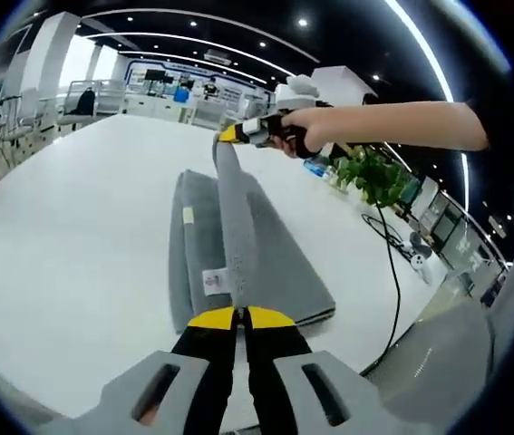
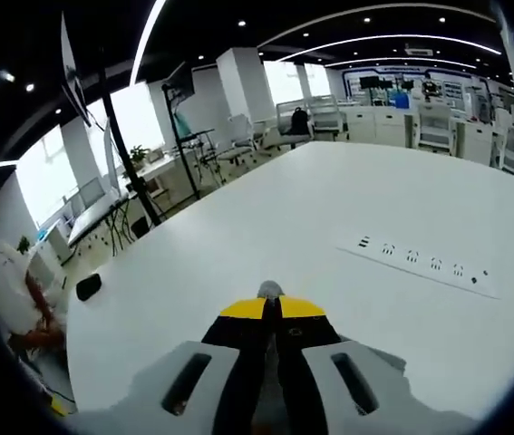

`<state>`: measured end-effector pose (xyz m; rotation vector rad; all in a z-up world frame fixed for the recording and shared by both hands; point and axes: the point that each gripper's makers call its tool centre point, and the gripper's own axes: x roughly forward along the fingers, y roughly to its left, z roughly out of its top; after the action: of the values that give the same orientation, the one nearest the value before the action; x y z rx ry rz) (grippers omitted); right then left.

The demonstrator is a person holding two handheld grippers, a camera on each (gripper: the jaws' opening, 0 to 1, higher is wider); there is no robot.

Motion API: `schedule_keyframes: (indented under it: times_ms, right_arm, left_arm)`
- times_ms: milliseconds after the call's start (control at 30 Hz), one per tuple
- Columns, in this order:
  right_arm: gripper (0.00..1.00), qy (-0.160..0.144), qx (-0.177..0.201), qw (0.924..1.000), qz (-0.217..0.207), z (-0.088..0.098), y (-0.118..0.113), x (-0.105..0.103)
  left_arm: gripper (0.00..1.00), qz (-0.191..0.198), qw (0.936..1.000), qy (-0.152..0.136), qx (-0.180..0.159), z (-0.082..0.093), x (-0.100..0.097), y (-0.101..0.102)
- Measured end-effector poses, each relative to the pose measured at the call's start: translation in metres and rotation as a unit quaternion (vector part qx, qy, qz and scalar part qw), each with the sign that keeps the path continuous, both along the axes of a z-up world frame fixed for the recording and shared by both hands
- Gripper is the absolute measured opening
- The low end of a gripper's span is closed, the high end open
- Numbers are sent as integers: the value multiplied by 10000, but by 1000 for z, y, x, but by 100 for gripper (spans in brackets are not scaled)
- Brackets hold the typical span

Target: Fold the towel on the table until its edges align and the towel forms a compact rectangular stack.

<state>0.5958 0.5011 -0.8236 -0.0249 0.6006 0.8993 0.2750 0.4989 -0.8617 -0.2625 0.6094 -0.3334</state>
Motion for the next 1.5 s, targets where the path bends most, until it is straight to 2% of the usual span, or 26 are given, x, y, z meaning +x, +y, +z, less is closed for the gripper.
schedule_keyframes:
  times_ms: [167,267,433,833,933,1233,1300,1400,1433,1500]
  right_arm:
    - [1,55,-67,9999,-76,-15,4,10]
    - [1,117,-91,9998,-137,-16,10,8]
    - [1,151,-160,9997,-69,-32,25,7]
    - [2,174,-317,9993,-105,-62,31,13]
    - [2,170,-311,9993,-143,-57,32,8]
    - [7,179,-226,9995,-137,-67,38,10]
    - [9,220,-144,9995,-176,-64,37,11]
    - [14,168,-134,9995,-210,-60,35,13]
    - [15,159,-129,9996,-214,-58,34,13]
    - [15,143,-103,9996,-223,-56,31,14]
  left_arm:
    - [3,262,9991,141,-317,-14,2,8]
    - [3,413,9979,220,-448,-20,3,13]
    - [3,362,9981,338,-358,-27,2,15]
    - [3,527,9960,515,-510,-40,0,16]
    - [3,598,9950,581,-552,-42,0,17]
    - [3,639,9942,610,-612,-46,0,19]
    - [4,479,9959,573,-505,-46,0,18]
    - [9,322,9977,555,-240,-45,2,21]
    - [14,254,9983,516,-98,-43,3,23]
    - [20,219,9987,443,-79,-38,6,24]
